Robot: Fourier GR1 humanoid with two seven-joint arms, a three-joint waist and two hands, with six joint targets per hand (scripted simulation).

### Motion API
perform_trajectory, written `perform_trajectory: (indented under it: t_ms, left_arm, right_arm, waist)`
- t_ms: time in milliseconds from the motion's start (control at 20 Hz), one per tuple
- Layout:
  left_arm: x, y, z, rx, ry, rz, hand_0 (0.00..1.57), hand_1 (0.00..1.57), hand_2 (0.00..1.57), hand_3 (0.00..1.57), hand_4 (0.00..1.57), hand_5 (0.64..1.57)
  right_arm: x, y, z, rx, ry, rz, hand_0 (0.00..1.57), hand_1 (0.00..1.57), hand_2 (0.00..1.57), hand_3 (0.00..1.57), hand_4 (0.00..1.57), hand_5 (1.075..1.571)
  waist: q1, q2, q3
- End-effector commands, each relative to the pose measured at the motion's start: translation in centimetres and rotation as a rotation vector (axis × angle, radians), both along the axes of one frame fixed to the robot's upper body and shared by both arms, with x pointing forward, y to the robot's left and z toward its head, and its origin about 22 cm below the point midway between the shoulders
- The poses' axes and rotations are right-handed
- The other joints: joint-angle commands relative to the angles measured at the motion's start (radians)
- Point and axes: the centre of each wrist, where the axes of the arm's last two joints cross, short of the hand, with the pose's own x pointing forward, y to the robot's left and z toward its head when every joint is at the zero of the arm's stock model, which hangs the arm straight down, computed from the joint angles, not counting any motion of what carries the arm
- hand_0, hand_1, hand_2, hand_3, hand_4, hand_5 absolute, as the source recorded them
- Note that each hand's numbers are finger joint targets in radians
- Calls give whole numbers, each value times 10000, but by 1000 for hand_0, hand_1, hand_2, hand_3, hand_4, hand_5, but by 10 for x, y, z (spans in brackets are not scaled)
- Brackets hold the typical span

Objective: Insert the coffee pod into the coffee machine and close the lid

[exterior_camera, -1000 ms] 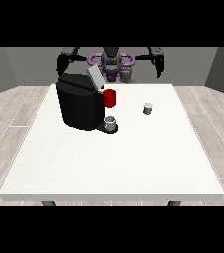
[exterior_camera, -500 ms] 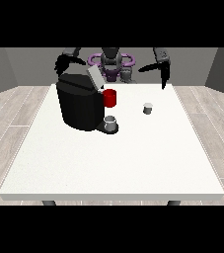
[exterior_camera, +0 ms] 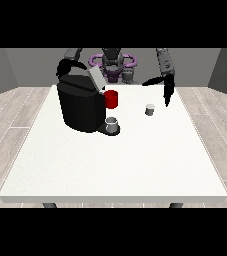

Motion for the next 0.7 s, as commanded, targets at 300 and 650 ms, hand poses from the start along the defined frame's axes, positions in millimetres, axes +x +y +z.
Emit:
perform_trajectory:
  t_ms: [300, 650]
  left_arm:
    - [23, -13, -10, 1544, 670, -162, 0, 0, 0, 0, 0, 1571]
    - [32, -21, -16, 2329, 1158, -205, 446, 446, 606, 295, 0, 1571]
  right_arm:
    - [16, 6, 1, -130, 297, 3, 0, 0, 0, 0, 393, 1571]
    - [35, 4, 16, -383, 831, -291, 0, 0, 0, 0, 423, 1571]
  waist:
    - [-19, 436, 1]
    - [113, 262, 0]
